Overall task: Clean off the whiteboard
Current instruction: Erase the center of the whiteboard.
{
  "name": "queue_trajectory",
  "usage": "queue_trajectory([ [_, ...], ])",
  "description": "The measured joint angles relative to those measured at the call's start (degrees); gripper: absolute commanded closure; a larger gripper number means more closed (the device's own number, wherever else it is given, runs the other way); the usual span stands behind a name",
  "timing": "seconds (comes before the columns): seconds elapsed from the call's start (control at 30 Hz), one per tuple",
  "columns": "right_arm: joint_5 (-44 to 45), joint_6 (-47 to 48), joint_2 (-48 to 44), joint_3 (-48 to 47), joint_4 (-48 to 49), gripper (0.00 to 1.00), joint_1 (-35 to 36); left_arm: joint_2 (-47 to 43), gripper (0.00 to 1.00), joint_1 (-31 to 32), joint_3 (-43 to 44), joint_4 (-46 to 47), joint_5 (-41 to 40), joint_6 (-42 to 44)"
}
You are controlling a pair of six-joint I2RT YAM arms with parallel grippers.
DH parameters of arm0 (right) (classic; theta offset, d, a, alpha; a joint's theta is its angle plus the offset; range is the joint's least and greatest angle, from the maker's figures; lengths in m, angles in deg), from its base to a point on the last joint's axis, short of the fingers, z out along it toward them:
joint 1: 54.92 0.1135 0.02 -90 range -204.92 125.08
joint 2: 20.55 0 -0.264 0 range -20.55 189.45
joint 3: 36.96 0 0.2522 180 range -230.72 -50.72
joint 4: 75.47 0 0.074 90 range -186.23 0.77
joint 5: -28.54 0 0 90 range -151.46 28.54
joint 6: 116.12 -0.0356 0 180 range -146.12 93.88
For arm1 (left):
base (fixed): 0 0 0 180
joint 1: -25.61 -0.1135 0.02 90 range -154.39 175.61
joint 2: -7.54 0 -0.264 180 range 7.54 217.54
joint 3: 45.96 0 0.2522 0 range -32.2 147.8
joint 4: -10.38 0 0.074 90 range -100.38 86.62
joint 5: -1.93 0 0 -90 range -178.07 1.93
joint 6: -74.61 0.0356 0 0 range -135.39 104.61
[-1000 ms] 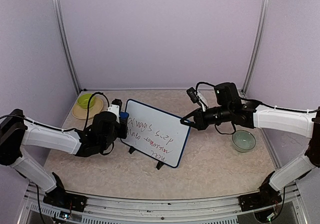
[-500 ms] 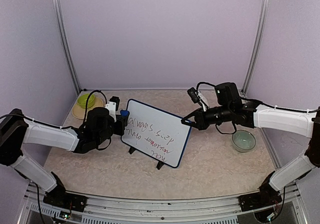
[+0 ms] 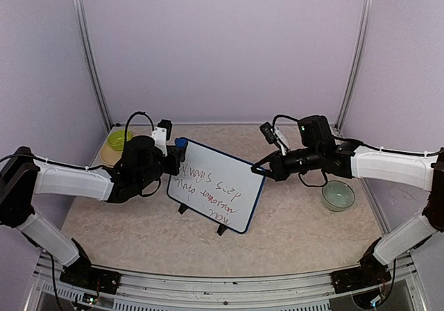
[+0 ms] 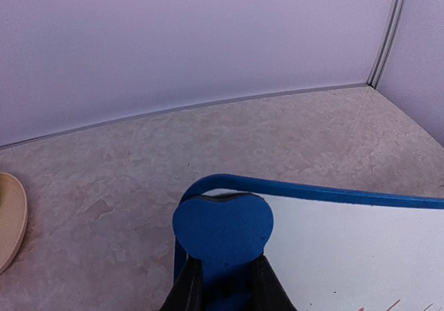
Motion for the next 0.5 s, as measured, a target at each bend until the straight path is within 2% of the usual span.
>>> queue_trajectory([
  [0.27,0.0,-0.61,0.35,0.02,0.09,1.0,-0.11,1.38,0.83,0.17,1.46,-0.37,-0.7,-0.98],
  [0.5,0.11,-1.18,0.66,0.0,0.09,1.0,-0.22,1.33,0.83,2.51,-2.95,-2.05,-3.98,-3.76],
])
